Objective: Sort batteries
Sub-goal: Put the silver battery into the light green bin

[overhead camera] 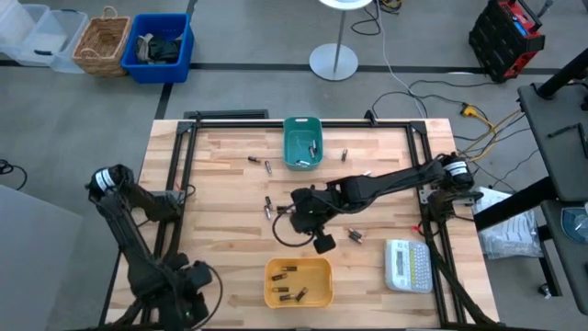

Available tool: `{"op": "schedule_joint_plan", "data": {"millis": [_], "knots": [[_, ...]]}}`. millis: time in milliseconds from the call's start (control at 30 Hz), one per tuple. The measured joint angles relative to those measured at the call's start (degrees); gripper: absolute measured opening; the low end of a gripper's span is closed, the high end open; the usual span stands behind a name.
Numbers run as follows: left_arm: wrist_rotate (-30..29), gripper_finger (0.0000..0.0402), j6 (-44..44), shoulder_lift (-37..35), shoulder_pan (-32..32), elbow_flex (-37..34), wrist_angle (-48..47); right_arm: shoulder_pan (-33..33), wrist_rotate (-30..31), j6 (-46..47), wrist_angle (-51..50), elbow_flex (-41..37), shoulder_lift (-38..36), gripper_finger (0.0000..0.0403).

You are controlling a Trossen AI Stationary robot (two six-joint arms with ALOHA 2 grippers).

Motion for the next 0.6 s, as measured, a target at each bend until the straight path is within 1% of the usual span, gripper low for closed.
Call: {"op": "schedule_joint_plan", "data": {"millis": [100, 233, 333, 433, 600], "knots": [[-2.0, 0.0175, -0.21, 2.7, -2.85, -0.03, 0.3, 0.07, -0.05, 1.8, 0.11, -3.0, -1.42, 0.0013], [-2.06, 0.0175, -0.33, 7.04, -5.24, -0.05, -0.41, -0.29, -0.05, 4.0, 0.64, -6.47, -3.3, 0.0013], [-2.68, 0.0175, -1.24, 10.58, -5.44, -0.09, -3.05, -0.55, -0.03, 4.55, 2.76, -7.75, -4.67, 0.0013], [-2.79, 0.0175, -0.65, 13.38, -5.37, -0.09, -3.33, -0.6, -0.01, 4.53, 5.11, -9.24, -6.2, 0.0013], [-2.81, 0.0175, 0.21, 15.8, -5.6, -0.09, -3.24, -0.55, -0.05, 4.88, 6.57, -11.01, -7.44, 0.0013]]}}
